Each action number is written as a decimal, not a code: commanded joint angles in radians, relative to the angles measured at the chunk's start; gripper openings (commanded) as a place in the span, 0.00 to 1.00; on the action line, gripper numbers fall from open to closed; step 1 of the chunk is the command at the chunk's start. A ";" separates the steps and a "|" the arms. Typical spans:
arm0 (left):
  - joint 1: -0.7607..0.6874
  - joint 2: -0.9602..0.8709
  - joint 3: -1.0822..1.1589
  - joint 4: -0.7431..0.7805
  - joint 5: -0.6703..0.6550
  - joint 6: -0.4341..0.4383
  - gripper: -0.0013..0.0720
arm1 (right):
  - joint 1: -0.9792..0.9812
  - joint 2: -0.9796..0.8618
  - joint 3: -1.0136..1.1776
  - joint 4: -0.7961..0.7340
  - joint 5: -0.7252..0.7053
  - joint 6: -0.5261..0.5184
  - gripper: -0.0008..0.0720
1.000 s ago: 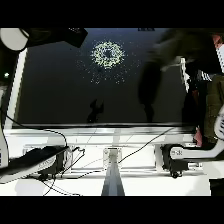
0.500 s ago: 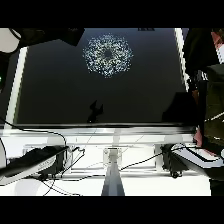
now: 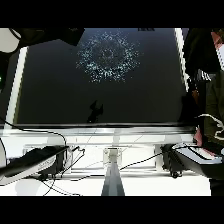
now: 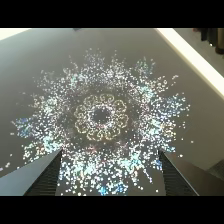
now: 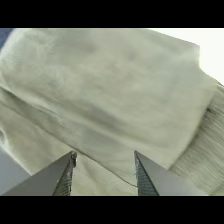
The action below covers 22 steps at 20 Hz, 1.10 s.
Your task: Fold the clothes and pants, and hang the long-sleeved shirts on hangers.
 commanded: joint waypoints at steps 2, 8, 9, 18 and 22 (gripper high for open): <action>0.001 0.000 0.000 0.000 0.000 0.000 0.96 | 0.000 0.000 -0.040 0.069 -0.001 0.001 0.39; 0.001 0.000 0.000 0.000 0.000 0.000 0.96 | 0.312 0.001 -0.040 0.137 -0.074 -0.185 0.04; 0.001 0.000 0.000 0.000 0.000 0.000 0.96 | 0.397 0.001 -0.040 0.098 -0.095 -0.202 0.04; 0.001 0.000 0.000 0.000 0.000 0.000 0.96 | 1.213 0.001 -0.040 -0.378 -0.372 -0.262 0.04; 0.001 0.000 0.000 0.000 0.000 0.000 0.96 | 1.319 0.001 -0.040 -0.402 -0.412 -0.261 0.04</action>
